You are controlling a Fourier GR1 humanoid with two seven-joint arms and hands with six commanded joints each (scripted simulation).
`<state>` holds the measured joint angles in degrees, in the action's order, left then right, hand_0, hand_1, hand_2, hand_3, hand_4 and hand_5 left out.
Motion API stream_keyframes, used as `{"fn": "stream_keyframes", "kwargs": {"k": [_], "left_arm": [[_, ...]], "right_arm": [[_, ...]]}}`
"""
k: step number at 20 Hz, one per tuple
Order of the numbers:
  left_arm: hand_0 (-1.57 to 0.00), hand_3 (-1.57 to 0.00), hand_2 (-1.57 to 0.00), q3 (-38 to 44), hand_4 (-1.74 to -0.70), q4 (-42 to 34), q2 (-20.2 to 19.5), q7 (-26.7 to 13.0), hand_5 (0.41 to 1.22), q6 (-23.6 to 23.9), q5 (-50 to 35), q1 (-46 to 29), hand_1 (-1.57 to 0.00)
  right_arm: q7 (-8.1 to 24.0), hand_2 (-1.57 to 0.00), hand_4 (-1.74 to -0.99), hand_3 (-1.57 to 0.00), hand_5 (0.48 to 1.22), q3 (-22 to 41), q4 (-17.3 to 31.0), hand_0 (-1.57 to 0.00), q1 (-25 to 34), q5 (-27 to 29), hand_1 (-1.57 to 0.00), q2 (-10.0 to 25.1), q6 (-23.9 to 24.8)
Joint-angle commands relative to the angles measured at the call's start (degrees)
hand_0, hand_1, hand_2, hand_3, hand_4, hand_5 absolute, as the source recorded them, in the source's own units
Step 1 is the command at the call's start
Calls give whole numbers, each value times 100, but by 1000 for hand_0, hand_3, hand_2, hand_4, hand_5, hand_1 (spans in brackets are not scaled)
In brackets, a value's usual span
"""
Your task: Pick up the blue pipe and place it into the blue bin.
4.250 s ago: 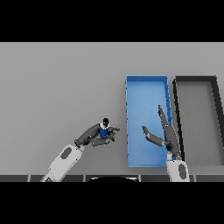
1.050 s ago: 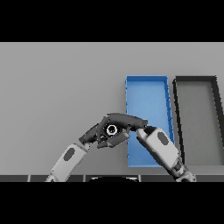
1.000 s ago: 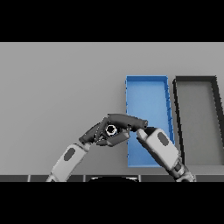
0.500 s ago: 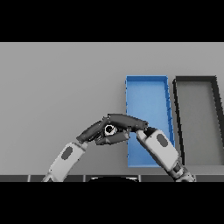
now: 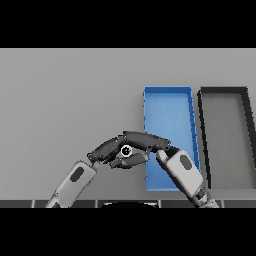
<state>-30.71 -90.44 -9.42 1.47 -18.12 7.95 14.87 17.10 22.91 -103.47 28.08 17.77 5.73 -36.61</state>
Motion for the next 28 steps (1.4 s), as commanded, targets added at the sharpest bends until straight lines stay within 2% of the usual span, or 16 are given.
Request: {"fn": "stream_keyframes", "kwargs": {"k": [1, 4, 5, 6, 7, 9, 10, 13, 15, 16, 19, 21, 23, 25, 27, 28], "left_arm": [[-79, -72, -66, 6, -889, -16, -6, -34, 664, -5, -20, -25, -74], [-40, -37, -33, 78, -887, -31, 41, -236, 599, -40, -190, -32, -37], [-32, -29, -27, 75, -889, -40, 72, -306, 587, -38, -222, -48, -30], [-25, -23, -21, 55, -894, 30, 145, -317, 576, -5, -218, -47, -23], [-20, -18, -17, 78, -897, 0, 91, -307, 569, 14, -205, -82, -19], [-12, -11, -10, 62, -896, 72, 158, -492, 555, 51, -177, -54, -12], [-10, -9, -8, 73, -901, 81, 136, -475, 548, 27, -210, -105, -9], [-4, -4, -4, 29, -914, -18, 117, -511, 524, 16, -215, -202, -4], [-3, -2, -2, 25, -915, -31, 128, -679, 507, -5, -231, -166, -2], [-2, -2, -1, 51, -917, -45, 71, -639, 504, -41, -262, -190, -2], [0, 0, 0, 10, -917, -84, 84, -725, 503, -44, -252, -228, 0], [0, 0, 0, 11, -912, -170, 37, -639, 502, -67, -268, -243, 0], [0, 0, 1, -9, -907, -185, -38, -527, 499, -92, -226, -294, 0], [1, 1, 1, 0, -906, -238, 9, -577, 492, -83, -288, -314, 1], [1, 1, 1, 51, -907, -188, 2, -604, 491, -87, -309, -254, 1], [1, 1, 1, 66, -911, -180, 36, -663, 490, -83, -332, -212, 1]], "right_arm": [[48, -1569, -1495, -1568, 1218, 29, 1, -1569, -18, -68, -1569, -44, 33], [51, -1570, -1490, -1570, 1220, -18, 3, -1570, -31, -15, -1570, -68, -9], [121, -1570, -1490, -1570, 1220, -112, 30, -1570, 66, 66, -1570, -74, 22], [329, -1570, -1489, -1570, 1220, -146, 30, -1570, 133, 189, -1570, -120, 43], [365, -1570, -1488, -1570, 1220, -155, 50, -1570, 134, 188, -1570, -196, 86], [589, -1571, -1490, -1571, 1221, -209, 34, -1571, 124, 381, -1571, -229, 150], [799, -1571, -1491, -1571, 1221, -313, -51, -1571, 179, 786, -1571, -205, 262], [1344, -1571, -1613, -1571, 1221, -524, -261, -1571, 464, 1707, -1571, 16, 589], [1730, -1571, -1659, -1571, 1221, -732, -249, -1571, 878, 2316, -1571, 94, 1077], [1763, -1571, -1675, -1571, 1194, -819, -191, -1571, 1210, 2678, -1571, 366, 1481], [1672, -1571, -1707, -1571, 1141, -1249, -83, -1571, 2005, 3527, -1571, 653, 1994], [1371, -1571, -1720, -1571, 1127, -1623, 262, -1571, 2594, 3469, -1571, 949, 2045], [1341, -1571, -1727, -1571, 1113, -1849, 556, -1571, 3026, 3397, -1571, 1127, 2368], [1226, -1571, -1732, -1571, 1117, -2062, 1083, -1571, 3340, 2991, -1571, 1365, 2546], [1225, -1571, -1735, -1571, 1131, -2277, 1577, -1571, 3392, 2794, -1571, 1542, 2622], [1119, -1571, -1736, -1571, 1135, -2319, 1919, -1571, 3332, 2513, -1571, 1628, 2543]]}}
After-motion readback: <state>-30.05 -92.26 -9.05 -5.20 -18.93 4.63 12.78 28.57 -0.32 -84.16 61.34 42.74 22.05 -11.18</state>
